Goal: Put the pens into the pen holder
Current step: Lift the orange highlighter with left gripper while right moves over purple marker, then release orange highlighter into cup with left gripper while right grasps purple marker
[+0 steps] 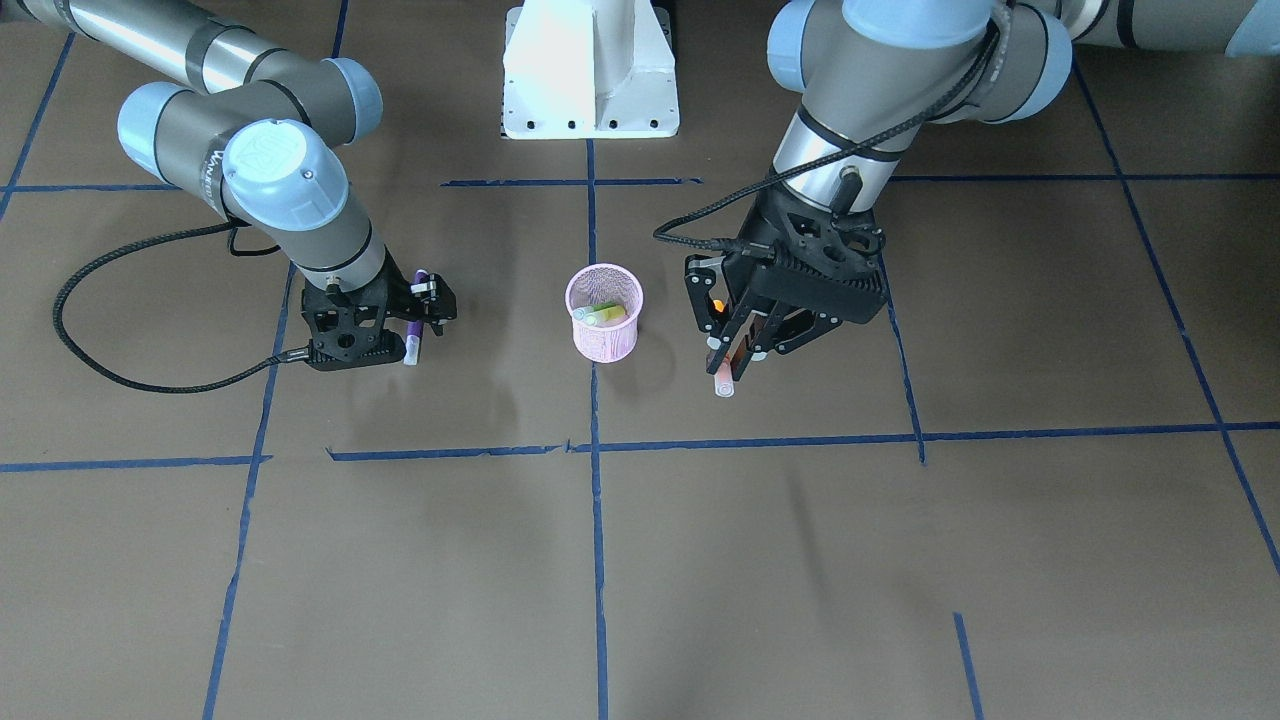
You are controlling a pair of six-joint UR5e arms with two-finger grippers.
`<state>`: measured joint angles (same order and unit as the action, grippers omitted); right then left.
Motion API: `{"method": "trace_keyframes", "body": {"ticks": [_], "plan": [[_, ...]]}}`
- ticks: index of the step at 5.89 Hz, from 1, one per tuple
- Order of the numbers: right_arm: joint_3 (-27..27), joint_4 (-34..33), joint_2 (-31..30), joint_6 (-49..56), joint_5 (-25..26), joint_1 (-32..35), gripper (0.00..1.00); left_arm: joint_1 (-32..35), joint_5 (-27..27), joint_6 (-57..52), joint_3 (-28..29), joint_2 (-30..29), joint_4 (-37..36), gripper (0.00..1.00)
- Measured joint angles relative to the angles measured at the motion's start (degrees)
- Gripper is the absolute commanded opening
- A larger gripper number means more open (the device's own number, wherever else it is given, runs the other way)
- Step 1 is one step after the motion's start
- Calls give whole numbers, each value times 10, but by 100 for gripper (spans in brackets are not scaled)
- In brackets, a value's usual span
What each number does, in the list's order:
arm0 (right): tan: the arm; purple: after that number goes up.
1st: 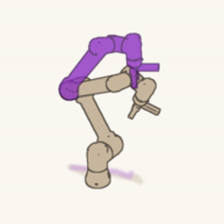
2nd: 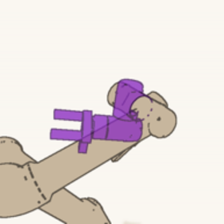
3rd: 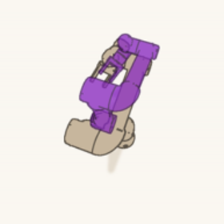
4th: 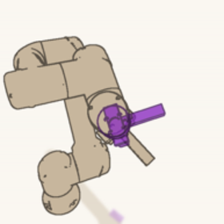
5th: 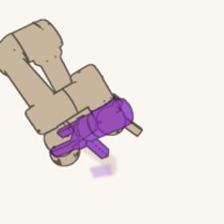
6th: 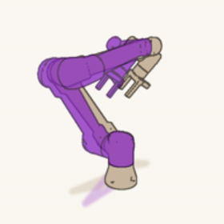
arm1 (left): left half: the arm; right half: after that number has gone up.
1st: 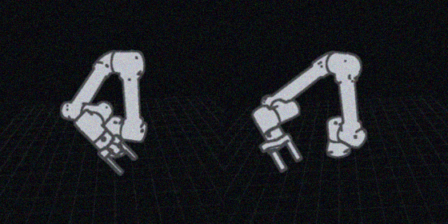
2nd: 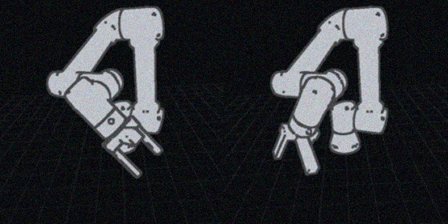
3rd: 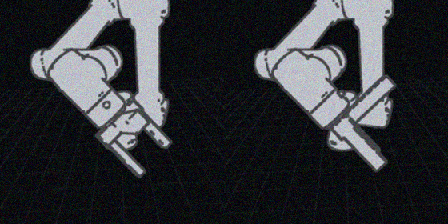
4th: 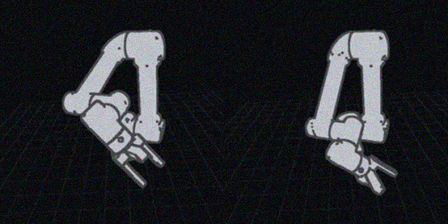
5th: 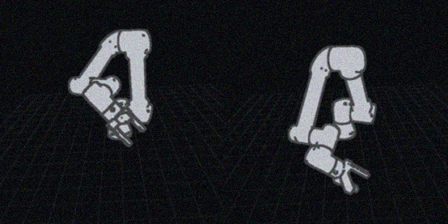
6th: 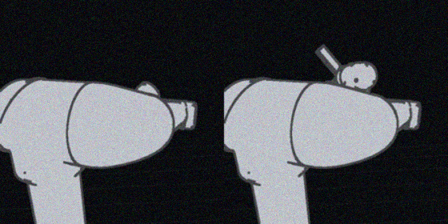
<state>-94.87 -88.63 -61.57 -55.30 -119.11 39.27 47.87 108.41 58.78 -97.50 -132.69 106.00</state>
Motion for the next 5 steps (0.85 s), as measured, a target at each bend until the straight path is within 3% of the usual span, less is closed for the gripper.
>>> {"method": "trace_keyframes", "body": {"ticks": [2, 5], "plan": [[19, 4, -8, -16, 0, -9, 100, -7, -46, 29, 1, -10, 20, 0], [23, 6, -7, -34, -3, -14, 100, -66, -163, 69, 6, -14, 74, 0]]}}
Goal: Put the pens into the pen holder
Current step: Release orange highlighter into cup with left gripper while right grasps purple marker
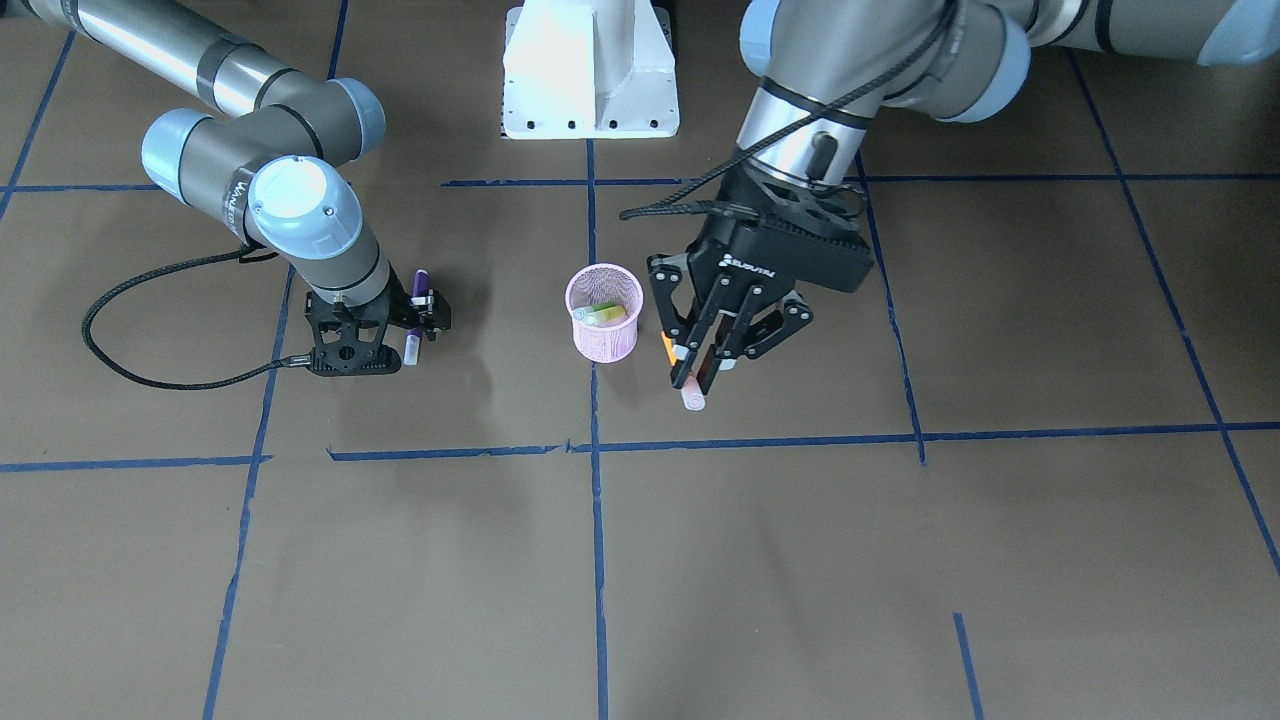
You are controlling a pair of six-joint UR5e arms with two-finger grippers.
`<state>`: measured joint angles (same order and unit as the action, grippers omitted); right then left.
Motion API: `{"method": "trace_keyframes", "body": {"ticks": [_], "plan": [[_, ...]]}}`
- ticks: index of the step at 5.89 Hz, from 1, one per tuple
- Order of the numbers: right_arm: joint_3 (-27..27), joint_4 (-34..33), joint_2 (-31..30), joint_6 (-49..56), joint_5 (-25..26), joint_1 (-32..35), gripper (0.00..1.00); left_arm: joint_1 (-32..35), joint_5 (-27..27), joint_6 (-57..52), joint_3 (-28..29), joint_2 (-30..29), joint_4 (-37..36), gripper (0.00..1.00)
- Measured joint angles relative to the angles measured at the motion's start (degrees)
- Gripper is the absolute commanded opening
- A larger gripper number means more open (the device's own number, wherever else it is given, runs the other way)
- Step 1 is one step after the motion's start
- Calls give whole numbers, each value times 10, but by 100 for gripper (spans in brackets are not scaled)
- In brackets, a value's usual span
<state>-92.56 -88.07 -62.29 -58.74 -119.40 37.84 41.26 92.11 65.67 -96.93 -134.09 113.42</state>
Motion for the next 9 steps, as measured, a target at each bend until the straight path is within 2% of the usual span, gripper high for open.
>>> {"method": "trace_keyframes", "body": {"ticks": [3, 6, 9], "plan": [[10, 19, -1, -1, 0, -11, 100, -38, -60, 12, 0, 7, 28, 0], [20, 29, 0, -3, 0, -14, 100, -58, -71, 11, -6, 52, 69, 0], [19, 29, 2, -4, 0, -14, 100, -126, -122, 15, -11, 88, 105, 0]]}}
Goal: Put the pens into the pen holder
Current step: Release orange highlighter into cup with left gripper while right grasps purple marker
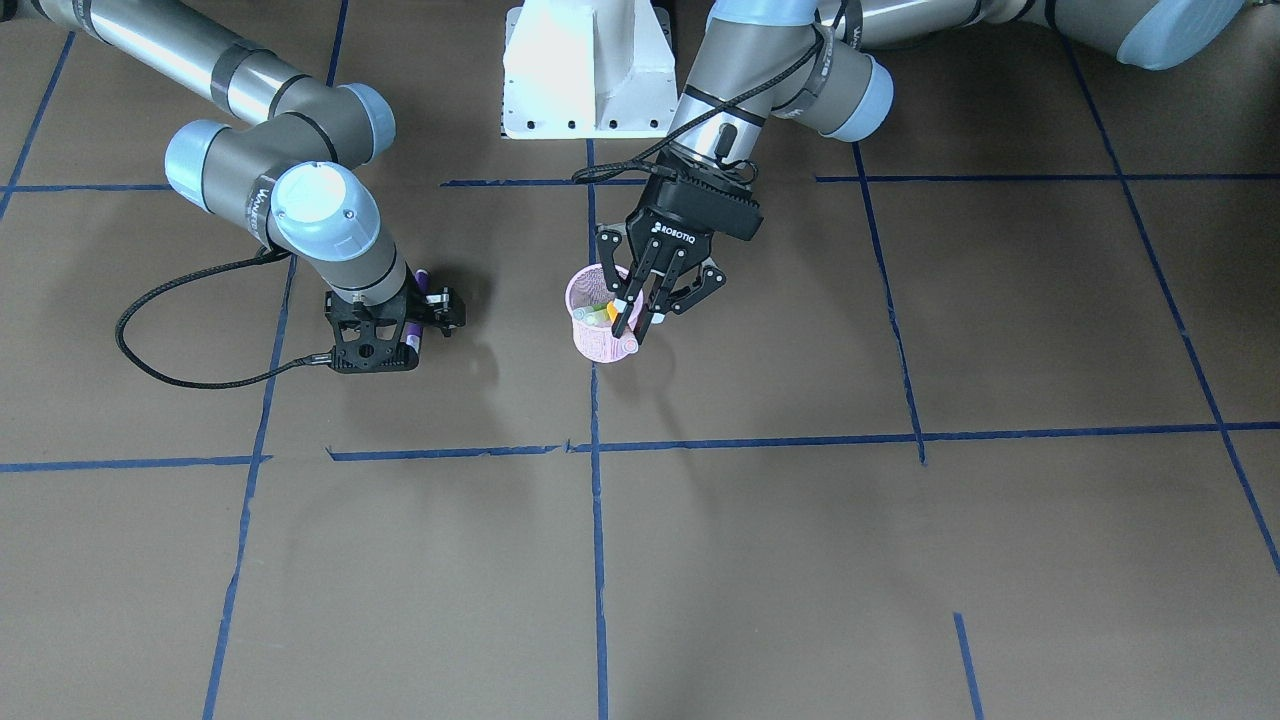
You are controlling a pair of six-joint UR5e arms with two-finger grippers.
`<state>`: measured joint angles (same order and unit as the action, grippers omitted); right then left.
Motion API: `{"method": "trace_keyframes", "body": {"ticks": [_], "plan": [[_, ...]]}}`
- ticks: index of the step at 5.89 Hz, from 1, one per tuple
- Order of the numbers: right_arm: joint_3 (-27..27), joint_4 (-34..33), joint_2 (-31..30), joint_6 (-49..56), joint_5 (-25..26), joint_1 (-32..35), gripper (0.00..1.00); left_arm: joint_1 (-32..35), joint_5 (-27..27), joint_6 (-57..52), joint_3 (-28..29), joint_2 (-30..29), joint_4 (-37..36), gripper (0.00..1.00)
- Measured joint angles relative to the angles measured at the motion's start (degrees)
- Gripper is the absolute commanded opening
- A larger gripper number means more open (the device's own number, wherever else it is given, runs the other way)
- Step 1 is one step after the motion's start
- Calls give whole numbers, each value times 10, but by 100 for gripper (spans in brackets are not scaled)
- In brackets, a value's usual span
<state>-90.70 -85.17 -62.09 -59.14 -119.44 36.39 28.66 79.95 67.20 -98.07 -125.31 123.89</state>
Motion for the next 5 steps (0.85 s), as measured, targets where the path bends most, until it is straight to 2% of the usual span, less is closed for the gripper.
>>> {"method": "trace_keyframes", "body": {"ticks": [3, 4, 5], "plan": [[0, 0, 1, 0, 0, 0, 100, -46, -24, 0, 6, 28, 30, 0], [0, 0, 1, 0, 0, 0, 100, -52, -27, 1, 7, 29, 34, 5], [0, 0, 1, 0, 0, 0, 100, -56, -27, 1, 7, 29, 34, 61]]}}
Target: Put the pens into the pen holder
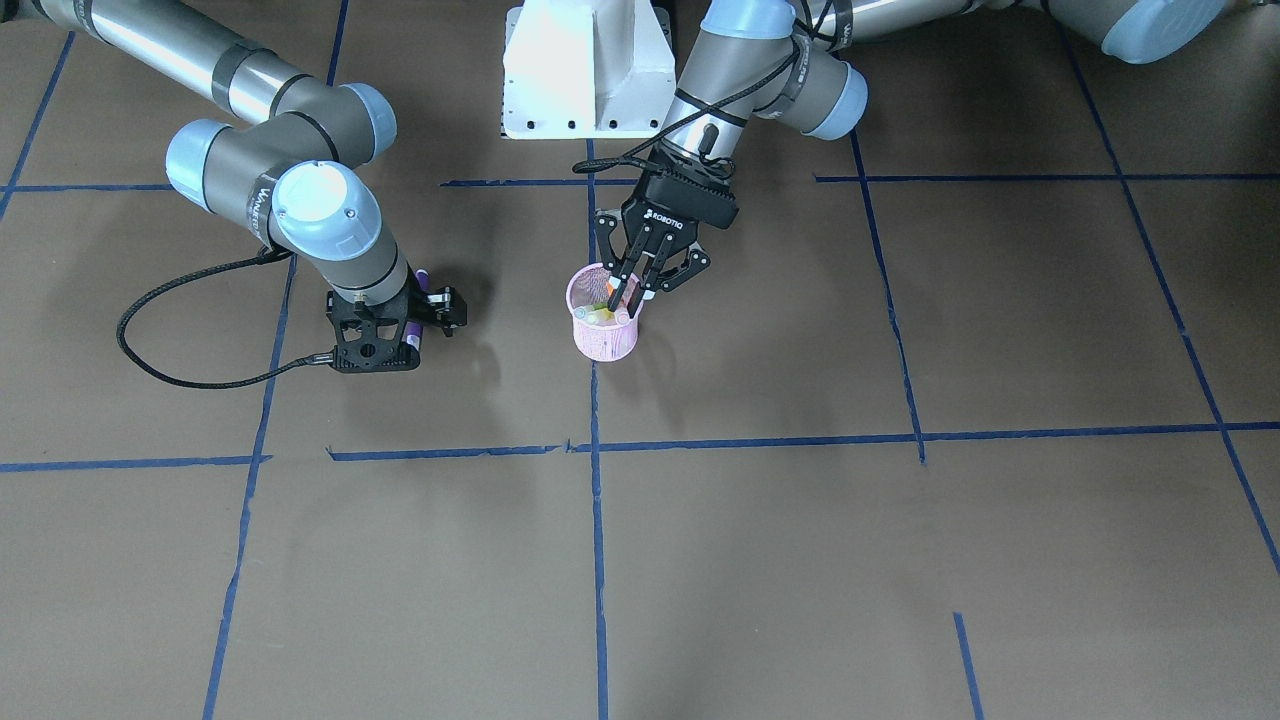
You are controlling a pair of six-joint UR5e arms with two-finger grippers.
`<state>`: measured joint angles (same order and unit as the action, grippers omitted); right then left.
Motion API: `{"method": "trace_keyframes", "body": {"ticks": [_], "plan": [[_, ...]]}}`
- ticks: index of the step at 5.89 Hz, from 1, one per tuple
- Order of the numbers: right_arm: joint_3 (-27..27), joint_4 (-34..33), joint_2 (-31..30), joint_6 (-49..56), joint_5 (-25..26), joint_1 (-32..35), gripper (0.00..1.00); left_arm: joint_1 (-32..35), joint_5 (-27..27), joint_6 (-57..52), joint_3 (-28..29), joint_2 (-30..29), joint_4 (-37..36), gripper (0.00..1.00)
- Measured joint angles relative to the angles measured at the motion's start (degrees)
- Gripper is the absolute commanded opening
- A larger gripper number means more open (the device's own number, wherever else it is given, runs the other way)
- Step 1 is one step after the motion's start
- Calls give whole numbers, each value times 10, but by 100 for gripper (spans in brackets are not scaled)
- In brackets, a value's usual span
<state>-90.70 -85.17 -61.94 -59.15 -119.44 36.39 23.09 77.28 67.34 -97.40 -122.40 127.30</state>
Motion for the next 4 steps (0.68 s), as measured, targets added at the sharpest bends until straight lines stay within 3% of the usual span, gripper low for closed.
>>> {"method": "trace_keyframes", "body": {"ticks": [1, 4], "plan": [[0, 0, 0, 0, 0, 0, 100, -2, 2, -1, -2, 0, 0, 100], [0, 0, 1, 0, 0, 0, 100, -1, 4, -6, -10, -1, -2, 100]]}}
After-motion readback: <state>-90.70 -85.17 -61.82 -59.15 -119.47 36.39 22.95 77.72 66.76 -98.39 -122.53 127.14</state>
